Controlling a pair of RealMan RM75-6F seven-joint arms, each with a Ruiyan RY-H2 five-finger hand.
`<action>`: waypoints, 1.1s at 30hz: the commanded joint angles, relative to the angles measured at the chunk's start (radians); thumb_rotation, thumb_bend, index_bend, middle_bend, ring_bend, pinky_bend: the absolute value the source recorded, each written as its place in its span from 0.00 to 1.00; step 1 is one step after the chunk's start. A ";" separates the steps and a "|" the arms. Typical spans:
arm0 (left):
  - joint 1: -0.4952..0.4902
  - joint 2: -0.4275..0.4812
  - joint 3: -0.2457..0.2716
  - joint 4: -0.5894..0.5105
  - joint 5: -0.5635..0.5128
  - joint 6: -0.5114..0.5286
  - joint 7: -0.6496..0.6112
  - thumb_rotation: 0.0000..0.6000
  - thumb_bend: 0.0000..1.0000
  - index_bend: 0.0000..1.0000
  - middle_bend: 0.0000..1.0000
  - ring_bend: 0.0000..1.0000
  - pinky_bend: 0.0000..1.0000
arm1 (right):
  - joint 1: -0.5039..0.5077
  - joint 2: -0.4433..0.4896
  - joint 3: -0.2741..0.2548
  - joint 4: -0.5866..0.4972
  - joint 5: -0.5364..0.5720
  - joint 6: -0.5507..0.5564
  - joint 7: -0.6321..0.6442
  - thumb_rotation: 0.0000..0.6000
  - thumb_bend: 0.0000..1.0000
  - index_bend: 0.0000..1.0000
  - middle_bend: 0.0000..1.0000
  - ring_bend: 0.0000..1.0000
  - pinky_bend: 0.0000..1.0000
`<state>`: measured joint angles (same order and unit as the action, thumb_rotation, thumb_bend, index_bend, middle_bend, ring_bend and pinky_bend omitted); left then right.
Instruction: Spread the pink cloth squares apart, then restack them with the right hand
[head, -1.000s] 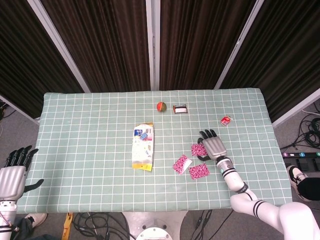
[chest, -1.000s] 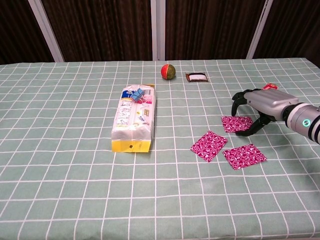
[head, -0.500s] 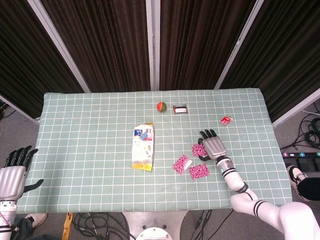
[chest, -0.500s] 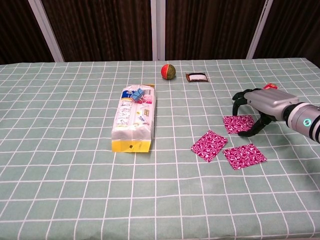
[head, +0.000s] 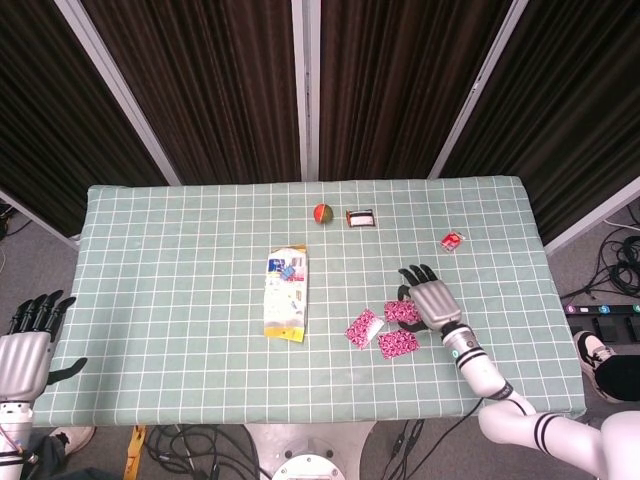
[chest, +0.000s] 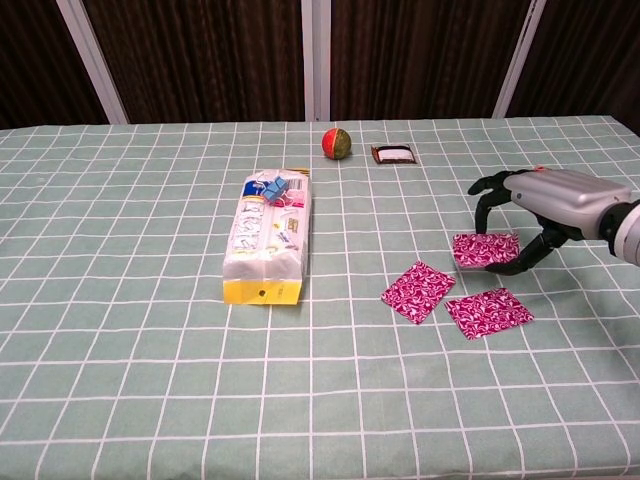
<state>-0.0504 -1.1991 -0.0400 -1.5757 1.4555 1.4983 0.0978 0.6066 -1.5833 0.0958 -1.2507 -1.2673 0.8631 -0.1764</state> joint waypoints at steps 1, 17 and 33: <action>0.000 0.000 0.001 -0.001 0.003 0.001 0.000 1.00 0.02 0.20 0.19 0.10 0.12 | -0.017 0.073 -0.051 -0.114 -0.053 -0.011 0.035 0.77 0.14 0.41 0.09 0.00 0.00; 0.018 0.001 0.009 -0.016 0.006 0.020 0.006 1.00 0.02 0.19 0.19 0.10 0.12 | 0.059 0.047 -0.117 -0.006 -0.206 -0.096 0.135 0.69 0.14 0.37 0.08 0.00 0.00; 0.024 0.010 0.010 -0.042 0.002 0.022 0.024 1.00 0.02 0.20 0.19 0.10 0.12 | 0.102 0.049 -0.170 0.068 -0.308 -0.092 0.186 0.66 0.14 0.34 0.07 0.00 0.00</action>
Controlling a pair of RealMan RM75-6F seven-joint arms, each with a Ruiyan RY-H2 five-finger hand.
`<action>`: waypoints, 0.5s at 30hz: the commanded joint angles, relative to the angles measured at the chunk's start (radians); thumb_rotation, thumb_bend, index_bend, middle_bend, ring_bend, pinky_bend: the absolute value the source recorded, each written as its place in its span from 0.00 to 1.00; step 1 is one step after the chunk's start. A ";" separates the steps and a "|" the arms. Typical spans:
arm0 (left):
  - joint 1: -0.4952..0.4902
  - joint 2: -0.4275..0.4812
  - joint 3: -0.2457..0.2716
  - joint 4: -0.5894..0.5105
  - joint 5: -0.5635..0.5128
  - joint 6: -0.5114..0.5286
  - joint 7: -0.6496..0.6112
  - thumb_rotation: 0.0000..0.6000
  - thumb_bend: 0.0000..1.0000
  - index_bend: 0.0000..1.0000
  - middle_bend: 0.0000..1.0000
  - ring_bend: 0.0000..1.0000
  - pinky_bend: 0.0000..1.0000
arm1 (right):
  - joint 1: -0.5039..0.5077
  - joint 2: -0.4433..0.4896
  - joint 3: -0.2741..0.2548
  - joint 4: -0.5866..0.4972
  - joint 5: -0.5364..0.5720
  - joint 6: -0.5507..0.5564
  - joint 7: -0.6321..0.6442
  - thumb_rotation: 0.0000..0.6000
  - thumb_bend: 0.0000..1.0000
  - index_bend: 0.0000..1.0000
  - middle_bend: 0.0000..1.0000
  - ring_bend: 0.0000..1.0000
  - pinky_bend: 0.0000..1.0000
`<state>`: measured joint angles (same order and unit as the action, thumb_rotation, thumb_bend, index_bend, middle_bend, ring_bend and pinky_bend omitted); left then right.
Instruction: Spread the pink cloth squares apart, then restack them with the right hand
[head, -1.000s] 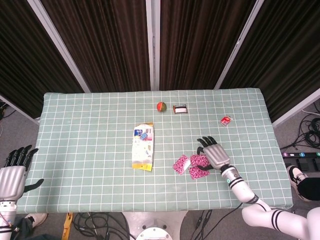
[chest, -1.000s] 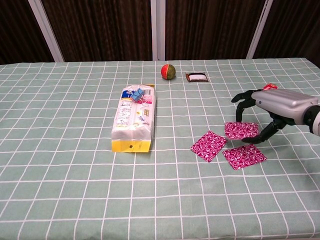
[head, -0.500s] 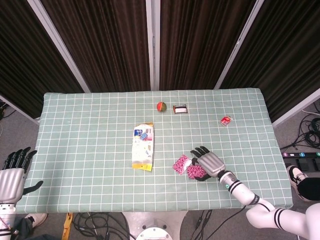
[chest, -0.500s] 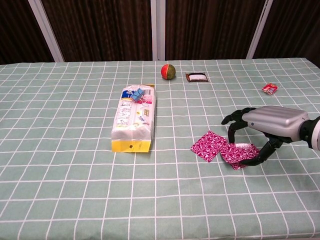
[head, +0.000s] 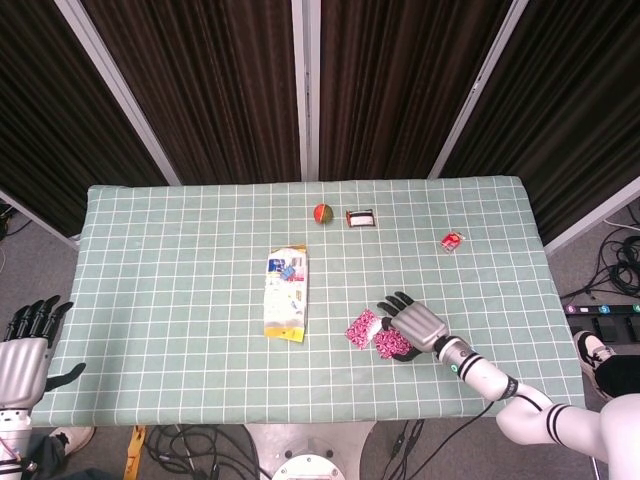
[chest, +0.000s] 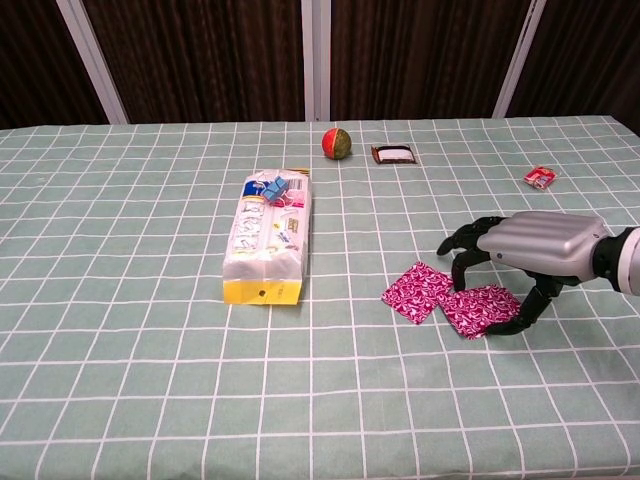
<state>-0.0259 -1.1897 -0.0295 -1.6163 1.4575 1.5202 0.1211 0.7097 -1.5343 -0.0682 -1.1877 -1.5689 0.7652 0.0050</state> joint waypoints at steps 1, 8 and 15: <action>0.000 0.001 -0.001 -0.003 0.000 0.000 0.002 1.00 0.02 0.20 0.19 0.10 0.12 | -0.001 0.000 -0.009 0.009 -0.011 0.010 0.007 0.66 0.14 0.34 0.07 0.00 0.00; 0.000 0.005 -0.002 -0.012 0.000 0.000 0.007 1.00 0.02 0.20 0.19 0.10 0.12 | 0.000 -0.001 -0.018 0.019 -0.022 0.020 0.021 0.66 0.14 0.32 0.07 0.00 0.00; 0.001 0.008 -0.002 -0.015 0.001 0.000 0.007 1.00 0.02 0.20 0.19 0.10 0.12 | -0.007 0.028 -0.026 -0.010 -0.031 0.047 0.026 0.65 0.14 0.32 0.07 0.00 0.00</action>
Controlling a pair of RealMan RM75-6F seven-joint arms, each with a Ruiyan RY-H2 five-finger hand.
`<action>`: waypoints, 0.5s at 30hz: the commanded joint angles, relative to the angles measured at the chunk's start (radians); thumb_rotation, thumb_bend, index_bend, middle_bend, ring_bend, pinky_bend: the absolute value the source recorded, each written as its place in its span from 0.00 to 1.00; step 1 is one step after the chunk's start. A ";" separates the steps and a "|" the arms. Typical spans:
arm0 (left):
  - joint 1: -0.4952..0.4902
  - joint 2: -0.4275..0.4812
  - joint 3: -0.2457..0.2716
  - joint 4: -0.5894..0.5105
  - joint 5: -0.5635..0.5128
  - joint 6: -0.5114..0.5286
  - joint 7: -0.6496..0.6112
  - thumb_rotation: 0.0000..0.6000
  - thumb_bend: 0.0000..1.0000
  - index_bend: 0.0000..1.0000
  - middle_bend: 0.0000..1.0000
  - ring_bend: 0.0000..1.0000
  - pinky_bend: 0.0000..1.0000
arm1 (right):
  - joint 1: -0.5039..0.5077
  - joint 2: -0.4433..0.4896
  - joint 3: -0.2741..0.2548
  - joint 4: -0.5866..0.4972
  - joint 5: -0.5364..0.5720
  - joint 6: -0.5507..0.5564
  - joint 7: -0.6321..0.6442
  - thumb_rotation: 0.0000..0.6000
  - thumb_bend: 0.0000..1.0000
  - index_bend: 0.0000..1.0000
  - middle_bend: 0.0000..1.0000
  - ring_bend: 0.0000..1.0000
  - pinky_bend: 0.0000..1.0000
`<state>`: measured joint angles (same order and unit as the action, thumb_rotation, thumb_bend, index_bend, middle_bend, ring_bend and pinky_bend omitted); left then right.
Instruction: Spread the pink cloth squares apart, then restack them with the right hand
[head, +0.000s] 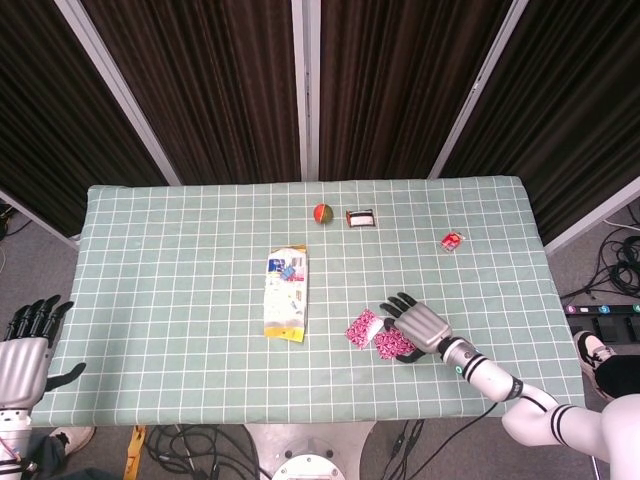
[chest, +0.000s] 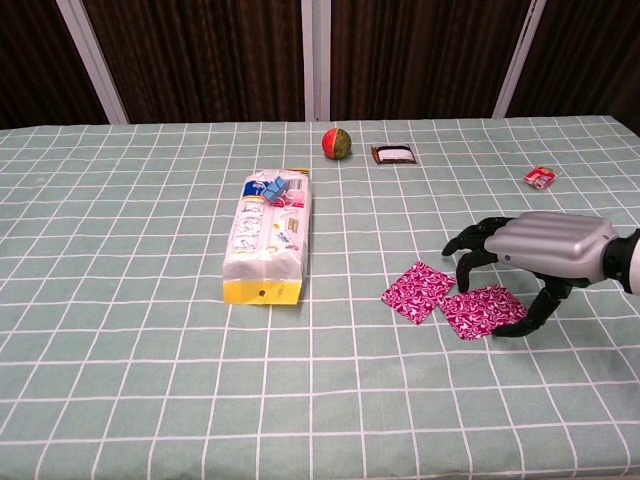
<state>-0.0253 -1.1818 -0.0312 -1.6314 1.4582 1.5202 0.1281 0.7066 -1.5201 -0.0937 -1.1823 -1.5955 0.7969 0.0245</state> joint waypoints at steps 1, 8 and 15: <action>0.000 0.001 0.000 -0.001 0.001 0.001 -0.001 1.00 0.02 0.20 0.19 0.10 0.12 | -0.005 0.023 0.002 -0.024 -0.005 0.026 0.014 0.64 0.14 0.32 0.07 0.00 0.00; 0.000 0.001 -0.001 -0.003 0.009 0.005 -0.003 1.00 0.02 0.20 0.19 0.10 0.12 | 0.025 -0.006 0.065 -0.016 0.028 0.029 0.022 0.64 0.14 0.32 0.07 0.00 0.00; 0.010 0.006 0.003 -0.002 -0.001 0.008 -0.014 1.00 0.02 0.20 0.19 0.10 0.12 | 0.072 -0.103 0.086 0.059 0.044 -0.028 -0.030 0.66 0.14 0.32 0.07 0.00 0.00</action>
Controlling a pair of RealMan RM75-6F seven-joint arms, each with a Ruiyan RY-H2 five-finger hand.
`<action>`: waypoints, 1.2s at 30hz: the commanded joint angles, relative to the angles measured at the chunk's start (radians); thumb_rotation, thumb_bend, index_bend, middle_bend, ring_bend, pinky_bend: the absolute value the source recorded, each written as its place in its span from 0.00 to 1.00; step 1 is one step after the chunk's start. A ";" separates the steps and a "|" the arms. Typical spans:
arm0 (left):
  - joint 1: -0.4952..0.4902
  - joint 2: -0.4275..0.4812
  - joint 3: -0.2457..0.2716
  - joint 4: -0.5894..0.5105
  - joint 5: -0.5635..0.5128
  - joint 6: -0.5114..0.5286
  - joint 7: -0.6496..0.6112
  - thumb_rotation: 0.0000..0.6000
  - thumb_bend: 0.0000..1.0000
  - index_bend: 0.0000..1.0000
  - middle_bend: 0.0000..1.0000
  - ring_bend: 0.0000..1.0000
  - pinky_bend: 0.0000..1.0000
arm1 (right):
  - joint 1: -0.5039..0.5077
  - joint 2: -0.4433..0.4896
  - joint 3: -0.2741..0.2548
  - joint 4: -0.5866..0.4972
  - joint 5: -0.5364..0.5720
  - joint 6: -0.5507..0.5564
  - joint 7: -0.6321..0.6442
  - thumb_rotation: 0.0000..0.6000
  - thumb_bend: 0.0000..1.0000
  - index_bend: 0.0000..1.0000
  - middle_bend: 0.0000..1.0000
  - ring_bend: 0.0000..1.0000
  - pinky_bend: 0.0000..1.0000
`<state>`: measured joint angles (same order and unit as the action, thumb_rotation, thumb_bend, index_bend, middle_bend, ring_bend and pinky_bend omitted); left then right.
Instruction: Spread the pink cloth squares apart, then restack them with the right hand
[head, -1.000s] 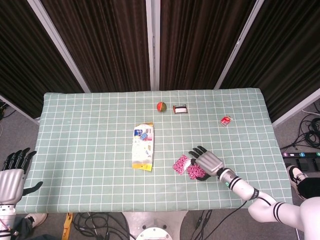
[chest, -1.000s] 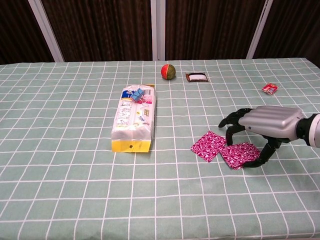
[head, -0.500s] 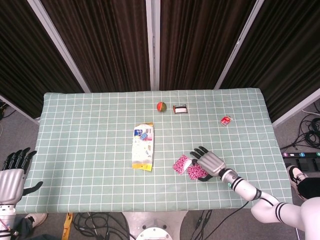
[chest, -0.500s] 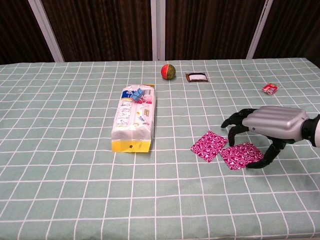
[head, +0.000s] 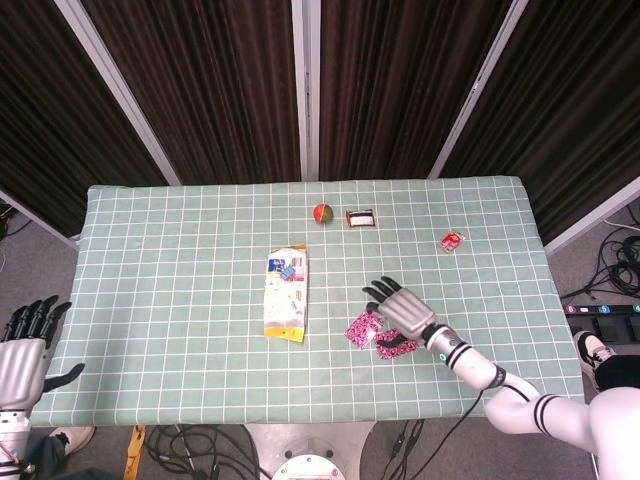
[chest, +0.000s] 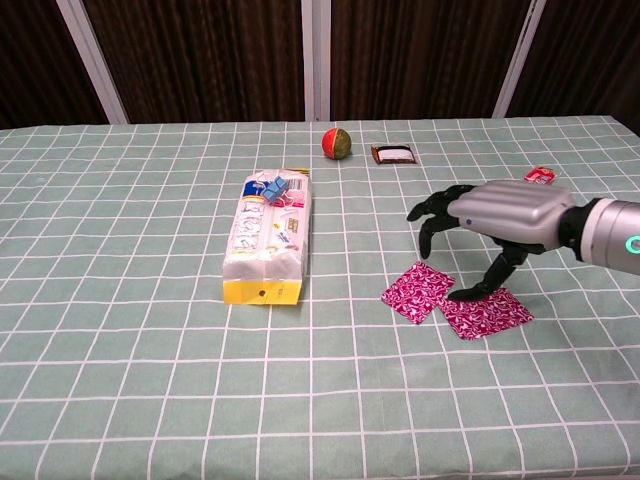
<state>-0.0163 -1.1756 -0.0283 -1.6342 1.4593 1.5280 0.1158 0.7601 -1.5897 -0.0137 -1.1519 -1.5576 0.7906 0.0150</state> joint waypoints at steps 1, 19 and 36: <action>0.002 0.000 0.001 0.002 -0.003 0.000 -0.004 1.00 0.02 0.20 0.19 0.10 0.12 | 0.021 -0.044 0.003 0.036 0.003 -0.023 -0.028 0.66 0.14 0.32 0.07 0.00 0.00; 0.005 -0.005 0.005 0.020 -0.010 -0.015 -0.031 1.00 0.02 0.20 0.19 0.10 0.12 | 0.006 -0.112 -0.027 0.120 -0.033 0.045 -0.096 0.68 0.14 0.27 0.07 0.00 0.00; 0.006 -0.004 0.004 0.022 -0.011 -0.019 -0.038 1.00 0.02 0.20 0.19 0.10 0.12 | 0.015 -0.152 -0.028 0.159 -0.026 0.032 -0.093 0.80 0.14 0.26 0.07 0.00 0.00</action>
<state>-0.0101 -1.1800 -0.0241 -1.6118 1.4480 1.5090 0.0782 0.7746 -1.7411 -0.0414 -0.9927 -1.5840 0.8226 -0.0778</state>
